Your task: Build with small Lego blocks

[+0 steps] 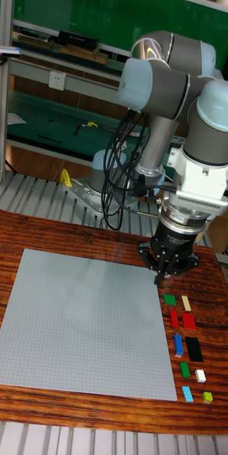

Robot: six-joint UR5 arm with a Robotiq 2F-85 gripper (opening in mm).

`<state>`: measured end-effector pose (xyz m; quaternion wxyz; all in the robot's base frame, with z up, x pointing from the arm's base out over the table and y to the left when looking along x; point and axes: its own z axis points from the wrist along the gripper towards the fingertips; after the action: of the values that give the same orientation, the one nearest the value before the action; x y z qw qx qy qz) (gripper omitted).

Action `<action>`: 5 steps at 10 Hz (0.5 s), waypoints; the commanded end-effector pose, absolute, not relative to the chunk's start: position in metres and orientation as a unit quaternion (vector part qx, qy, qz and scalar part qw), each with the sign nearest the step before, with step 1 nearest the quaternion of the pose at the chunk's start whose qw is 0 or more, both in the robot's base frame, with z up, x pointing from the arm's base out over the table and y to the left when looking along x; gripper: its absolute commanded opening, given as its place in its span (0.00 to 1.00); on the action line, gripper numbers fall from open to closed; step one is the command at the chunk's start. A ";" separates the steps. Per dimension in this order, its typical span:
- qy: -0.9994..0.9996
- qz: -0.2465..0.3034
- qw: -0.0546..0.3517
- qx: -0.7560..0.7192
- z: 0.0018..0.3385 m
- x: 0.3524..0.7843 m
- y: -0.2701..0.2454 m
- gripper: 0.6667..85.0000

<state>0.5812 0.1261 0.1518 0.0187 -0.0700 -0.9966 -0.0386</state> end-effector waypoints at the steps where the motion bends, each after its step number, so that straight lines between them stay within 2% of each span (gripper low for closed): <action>1: -0.996 -0.060 0.000 -0.059 0.135 0.596 0.158 0.33; 2: -0.997 -0.061 -0.002 -0.055 0.131 0.600 0.163 0.39; 4: -0.999 -0.027 0.023 -0.041 0.131 0.585 0.143 0.39; 5: -0.998 -0.033 0.032 -0.029 0.131 0.581 0.146 0.39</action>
<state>0.5871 0.1442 0.1333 0.0177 -0.0454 -0.9982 -0.0348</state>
